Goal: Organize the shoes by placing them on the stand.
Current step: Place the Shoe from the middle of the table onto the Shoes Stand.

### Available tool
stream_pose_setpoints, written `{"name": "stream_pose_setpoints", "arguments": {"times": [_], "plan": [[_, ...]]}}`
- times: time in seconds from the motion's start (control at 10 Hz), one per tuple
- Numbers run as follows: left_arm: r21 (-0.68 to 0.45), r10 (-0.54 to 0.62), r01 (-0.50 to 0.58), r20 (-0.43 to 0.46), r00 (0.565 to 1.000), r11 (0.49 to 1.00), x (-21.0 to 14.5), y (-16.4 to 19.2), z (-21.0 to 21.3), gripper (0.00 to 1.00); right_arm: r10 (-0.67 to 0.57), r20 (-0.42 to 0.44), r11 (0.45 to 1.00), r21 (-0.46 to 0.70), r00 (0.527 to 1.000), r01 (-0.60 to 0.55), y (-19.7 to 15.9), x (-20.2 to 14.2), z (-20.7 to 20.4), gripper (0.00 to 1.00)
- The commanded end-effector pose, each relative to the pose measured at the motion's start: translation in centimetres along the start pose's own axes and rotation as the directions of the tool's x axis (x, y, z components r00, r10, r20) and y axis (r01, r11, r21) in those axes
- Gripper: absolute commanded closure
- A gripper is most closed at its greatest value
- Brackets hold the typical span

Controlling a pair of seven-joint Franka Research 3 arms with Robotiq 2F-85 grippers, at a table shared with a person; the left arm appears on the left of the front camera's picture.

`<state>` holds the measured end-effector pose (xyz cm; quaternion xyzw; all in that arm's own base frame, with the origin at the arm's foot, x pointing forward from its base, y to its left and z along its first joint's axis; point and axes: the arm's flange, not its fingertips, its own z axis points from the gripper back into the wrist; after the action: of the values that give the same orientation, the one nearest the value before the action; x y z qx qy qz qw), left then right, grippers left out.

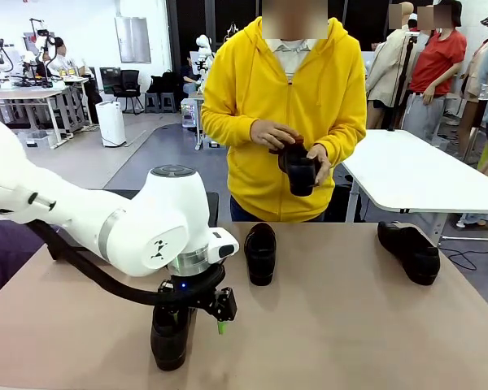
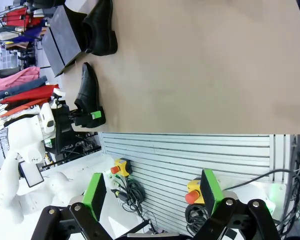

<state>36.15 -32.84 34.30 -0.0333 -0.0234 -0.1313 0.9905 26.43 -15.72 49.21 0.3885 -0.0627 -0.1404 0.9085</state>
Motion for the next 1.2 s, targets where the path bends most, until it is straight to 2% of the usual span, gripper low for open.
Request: {"name": "stream_pose_setpoints", "arguments": {"times": [0.0,0.1,0.9,1.1], "plan": [[0.066,0.066,-0.065,-0.02,0.998,0.996,0.4,-0.4,0.7,0.6,0.014,-0.008,1.0,-0.016,1.0,-0.014,-0.2,-0.1,0.3,0.0],[0.068,0.063,-0.062,-0.02,0.998,0.996,0.4,-0.3,0.6,1.0,0.014,-0.008,1.0,-0.016,1.0,-0.014,-0.2,-0.1,0.3,0.0],[0.109,0.09,-0.084,-0.05,0.995,0.99,0.2,0.1,1.4,1.0,0.014,-0.008,1.0,-0.016,1.0,-0.014,-0.2,-0.1,0.3,0.0],[0.112,0.067,-0.059,-0.065,0.996,0.992,-0.4,0.9,2.2,1.0,0.014,-0.008,1.0,-0.016,1.0,-0.014,-0.2,-0.1,0.3,0.0]]}}
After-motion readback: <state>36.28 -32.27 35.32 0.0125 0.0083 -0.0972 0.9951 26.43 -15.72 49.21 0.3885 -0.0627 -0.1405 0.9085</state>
